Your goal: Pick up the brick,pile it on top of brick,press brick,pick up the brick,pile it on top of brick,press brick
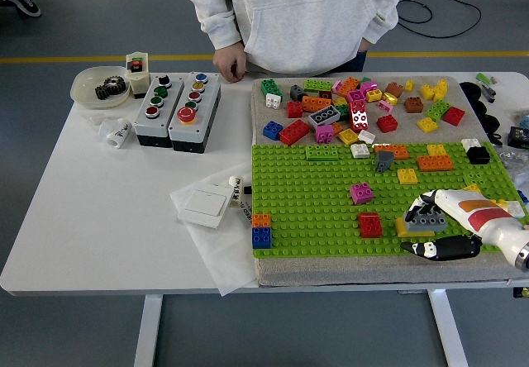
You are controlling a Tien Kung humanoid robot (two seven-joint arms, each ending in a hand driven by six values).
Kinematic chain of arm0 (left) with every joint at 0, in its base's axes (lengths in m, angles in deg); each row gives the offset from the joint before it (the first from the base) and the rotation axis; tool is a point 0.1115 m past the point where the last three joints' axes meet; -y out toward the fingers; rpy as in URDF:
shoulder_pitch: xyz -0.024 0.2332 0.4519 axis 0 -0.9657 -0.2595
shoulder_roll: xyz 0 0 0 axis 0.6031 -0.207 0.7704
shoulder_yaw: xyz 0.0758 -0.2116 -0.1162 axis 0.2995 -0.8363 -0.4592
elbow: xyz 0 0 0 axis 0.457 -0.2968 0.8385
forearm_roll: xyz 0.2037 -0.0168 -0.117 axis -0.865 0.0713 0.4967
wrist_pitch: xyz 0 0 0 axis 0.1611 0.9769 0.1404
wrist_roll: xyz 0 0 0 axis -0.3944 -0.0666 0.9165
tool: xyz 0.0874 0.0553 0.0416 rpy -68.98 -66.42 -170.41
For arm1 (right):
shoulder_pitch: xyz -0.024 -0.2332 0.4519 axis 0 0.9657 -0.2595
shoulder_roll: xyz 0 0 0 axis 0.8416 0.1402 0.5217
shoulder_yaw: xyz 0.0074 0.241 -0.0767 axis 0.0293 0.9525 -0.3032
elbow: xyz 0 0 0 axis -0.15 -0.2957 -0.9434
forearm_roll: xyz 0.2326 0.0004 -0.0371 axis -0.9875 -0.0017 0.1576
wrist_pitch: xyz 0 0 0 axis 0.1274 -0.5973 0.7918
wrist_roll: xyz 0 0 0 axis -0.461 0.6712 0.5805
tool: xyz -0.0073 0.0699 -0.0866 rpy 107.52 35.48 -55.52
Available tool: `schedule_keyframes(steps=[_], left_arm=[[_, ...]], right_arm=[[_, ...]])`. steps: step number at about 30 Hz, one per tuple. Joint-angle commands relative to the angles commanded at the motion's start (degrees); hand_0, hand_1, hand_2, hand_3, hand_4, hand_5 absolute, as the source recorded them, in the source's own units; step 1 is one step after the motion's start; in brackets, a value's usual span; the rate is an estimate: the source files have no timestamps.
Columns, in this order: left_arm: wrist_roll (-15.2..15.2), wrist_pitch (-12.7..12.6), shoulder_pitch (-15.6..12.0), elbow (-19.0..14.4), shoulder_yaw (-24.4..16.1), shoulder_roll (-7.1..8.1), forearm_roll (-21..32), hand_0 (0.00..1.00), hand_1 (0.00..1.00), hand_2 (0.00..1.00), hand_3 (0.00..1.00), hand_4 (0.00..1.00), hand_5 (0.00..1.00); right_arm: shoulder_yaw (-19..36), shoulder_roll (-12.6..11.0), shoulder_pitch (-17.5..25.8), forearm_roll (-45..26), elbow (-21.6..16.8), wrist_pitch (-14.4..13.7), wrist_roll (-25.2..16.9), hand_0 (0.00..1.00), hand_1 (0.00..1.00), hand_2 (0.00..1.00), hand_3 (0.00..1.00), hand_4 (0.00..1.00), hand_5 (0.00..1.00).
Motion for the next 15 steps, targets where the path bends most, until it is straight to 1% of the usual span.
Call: schedule_keyframes(steps=[15], left_arm=[[0.1, 0.0, 0.0, 0.0, 0.2, -0.08, 0.0, 0.769, 0.795, 0.841, 0.619, 0.651, 0.693]], right_arm=[[-1.4, 0.8, -0.7, -1.2, 2.4, 0.2, -0.3, 0.653, 0.653, 0.705, 0.567, 0.872, 0.504]])
